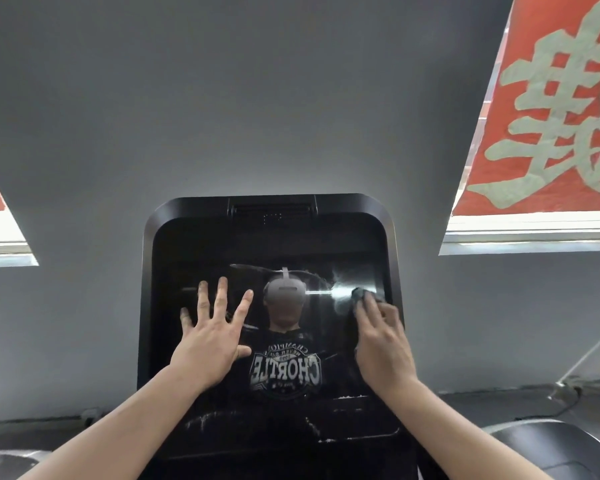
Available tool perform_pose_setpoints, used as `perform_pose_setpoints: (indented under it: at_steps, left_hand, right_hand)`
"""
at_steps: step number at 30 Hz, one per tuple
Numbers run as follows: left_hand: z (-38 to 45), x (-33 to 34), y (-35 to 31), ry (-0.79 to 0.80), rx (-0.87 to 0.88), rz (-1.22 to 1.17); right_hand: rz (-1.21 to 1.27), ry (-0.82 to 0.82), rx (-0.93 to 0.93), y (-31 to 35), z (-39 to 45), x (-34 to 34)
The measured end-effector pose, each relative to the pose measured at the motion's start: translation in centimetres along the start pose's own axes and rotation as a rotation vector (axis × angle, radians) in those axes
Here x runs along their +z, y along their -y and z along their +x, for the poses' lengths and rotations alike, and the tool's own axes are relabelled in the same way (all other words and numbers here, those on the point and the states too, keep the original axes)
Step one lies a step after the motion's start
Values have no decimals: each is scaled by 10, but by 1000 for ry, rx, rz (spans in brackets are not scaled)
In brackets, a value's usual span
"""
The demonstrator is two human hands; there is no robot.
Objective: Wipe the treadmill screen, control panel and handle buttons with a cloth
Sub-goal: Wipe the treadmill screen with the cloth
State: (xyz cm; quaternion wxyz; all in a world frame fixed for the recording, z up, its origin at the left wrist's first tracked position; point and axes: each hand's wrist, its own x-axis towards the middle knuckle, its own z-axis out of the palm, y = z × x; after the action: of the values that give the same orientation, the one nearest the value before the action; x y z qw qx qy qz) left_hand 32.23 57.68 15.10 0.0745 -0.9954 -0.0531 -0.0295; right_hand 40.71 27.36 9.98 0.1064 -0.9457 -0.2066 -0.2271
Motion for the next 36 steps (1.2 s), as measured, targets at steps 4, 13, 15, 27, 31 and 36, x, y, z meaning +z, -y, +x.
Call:
perform_pose_setpoints:
  at_steps: [4, 13, 15, 27, 31, 36]
  left_hand:
    - [0, 0, 0, -9, 0, -4]
    - [0, 0, 0, -8, -3, -4]
    - [0, -1, 0, -5, -4, 3]
    - [0, 2, 1, -1, -5, -11]
    - [2, 1, 0, -9, -2, -1]
    - [0, 1, 0, -3, -10, 5]
  right_hand:
    - [-49, -2, -237, -12, -12, 1]
    - [-10, -34, -153, -18, -9, 1]
    - [47, -78, 53, -22, -2, -3]
    - [-5, -51, -236, 1, -34, 15]
    - [124, -116, 63, -23, -19, 7]
    - [24, -35, -263, -4, -40, 14]
